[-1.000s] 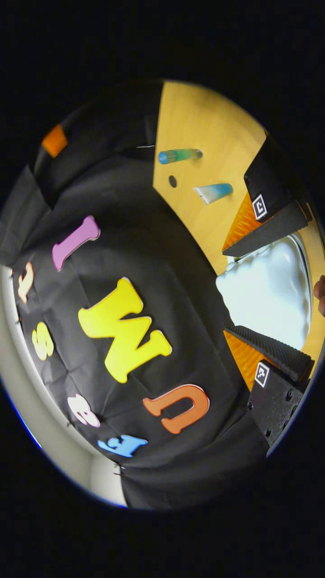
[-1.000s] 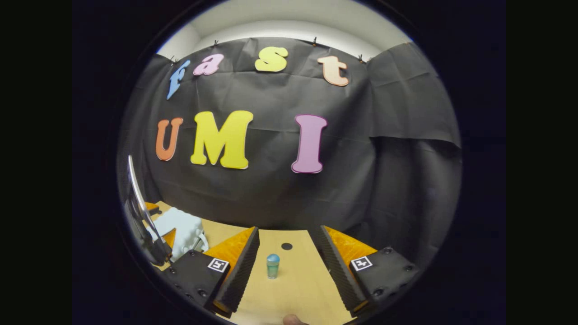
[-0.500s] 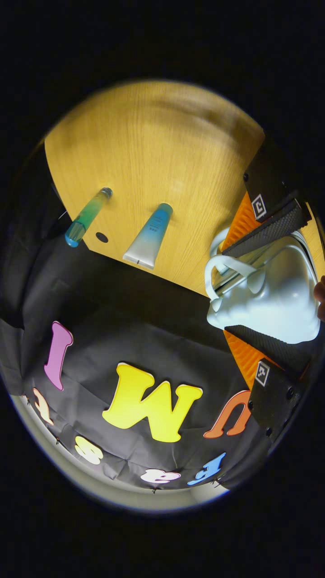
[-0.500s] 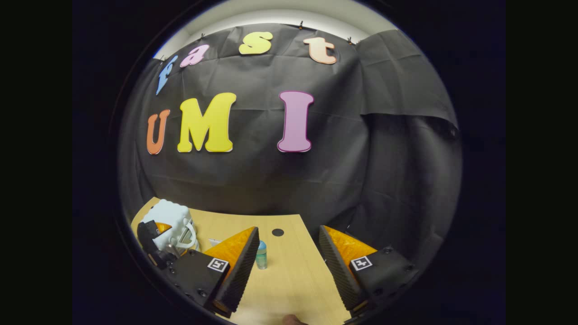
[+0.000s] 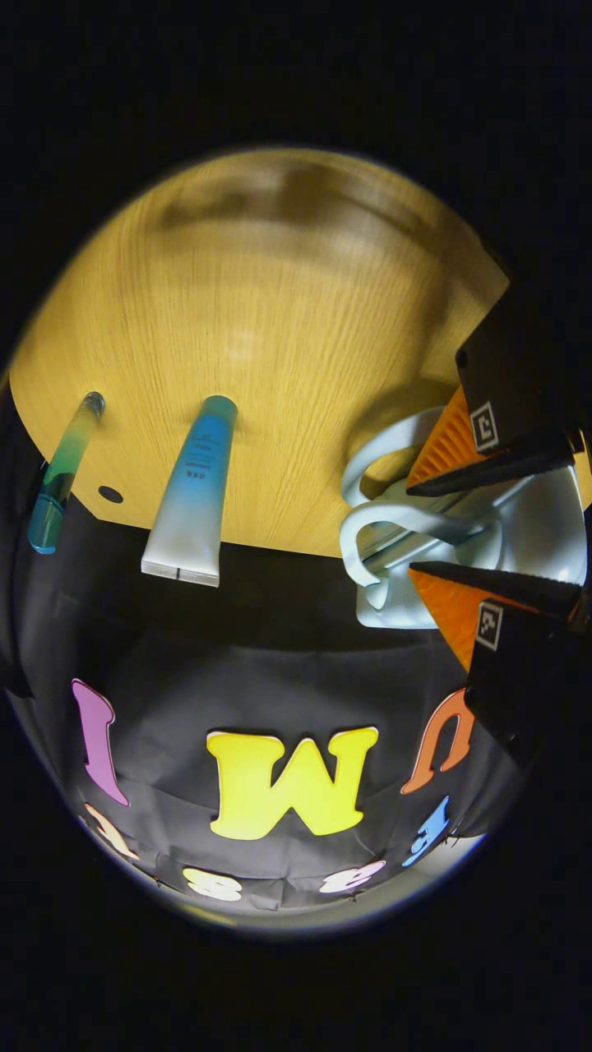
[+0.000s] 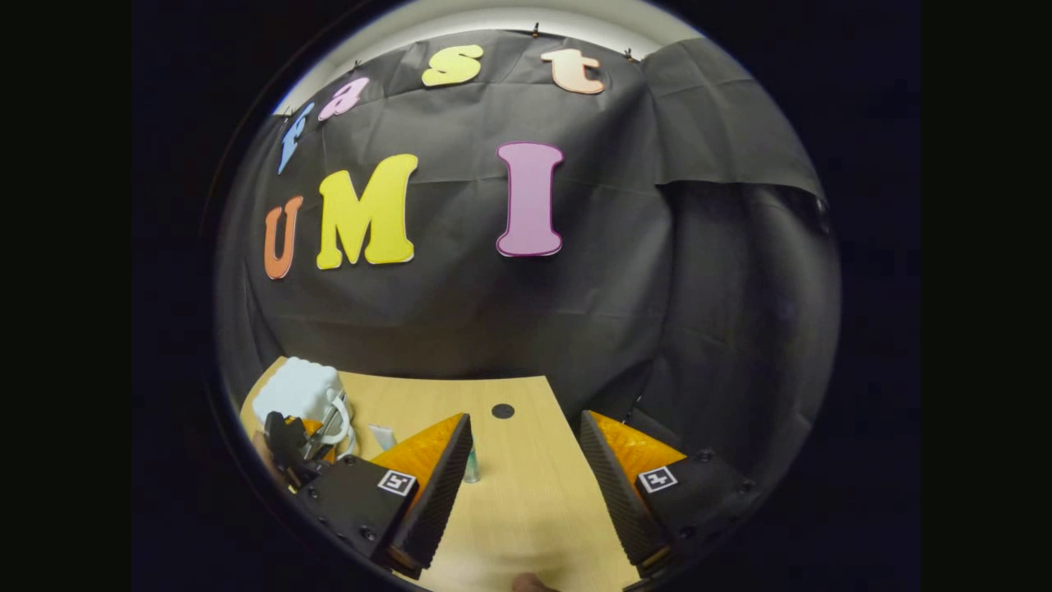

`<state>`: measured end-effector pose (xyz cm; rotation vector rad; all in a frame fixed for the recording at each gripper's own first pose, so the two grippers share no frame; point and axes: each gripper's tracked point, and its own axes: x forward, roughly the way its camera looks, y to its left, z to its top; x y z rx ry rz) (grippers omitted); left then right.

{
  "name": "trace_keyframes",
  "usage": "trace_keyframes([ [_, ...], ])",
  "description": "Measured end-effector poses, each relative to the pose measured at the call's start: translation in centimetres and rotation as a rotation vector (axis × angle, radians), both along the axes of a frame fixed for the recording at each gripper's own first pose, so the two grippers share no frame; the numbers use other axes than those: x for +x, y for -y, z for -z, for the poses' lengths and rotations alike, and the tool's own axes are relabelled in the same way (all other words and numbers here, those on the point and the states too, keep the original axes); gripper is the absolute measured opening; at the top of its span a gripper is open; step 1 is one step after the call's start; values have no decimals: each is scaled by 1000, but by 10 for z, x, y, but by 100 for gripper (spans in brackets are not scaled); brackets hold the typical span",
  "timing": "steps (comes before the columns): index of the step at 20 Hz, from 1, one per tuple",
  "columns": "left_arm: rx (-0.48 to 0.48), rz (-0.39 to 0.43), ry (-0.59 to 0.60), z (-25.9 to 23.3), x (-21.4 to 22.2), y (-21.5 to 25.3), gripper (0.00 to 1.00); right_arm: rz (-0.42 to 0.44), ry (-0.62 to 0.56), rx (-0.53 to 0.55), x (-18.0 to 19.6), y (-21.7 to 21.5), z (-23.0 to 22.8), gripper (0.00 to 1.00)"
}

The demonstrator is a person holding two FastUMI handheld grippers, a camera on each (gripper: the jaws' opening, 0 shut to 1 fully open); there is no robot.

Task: First open the suitcase, pack the skin care products into it, and then close the suitcase.

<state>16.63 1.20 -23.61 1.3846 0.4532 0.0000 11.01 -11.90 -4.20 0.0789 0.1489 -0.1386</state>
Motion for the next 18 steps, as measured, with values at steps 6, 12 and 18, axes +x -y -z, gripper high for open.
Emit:
trace_keyframes([
  [6,-78,-22,-27,0,6,3,12,-104,-5,-48,5,-12,-1,79],
  [12,-241,-12,72,-35,-3,-5,3,-121,21,-65,3,-12,-10,79],
  [18,-599,-14,240,-123,-26,-41,2,-42,43,-59,-14,-46,-29,80],
])
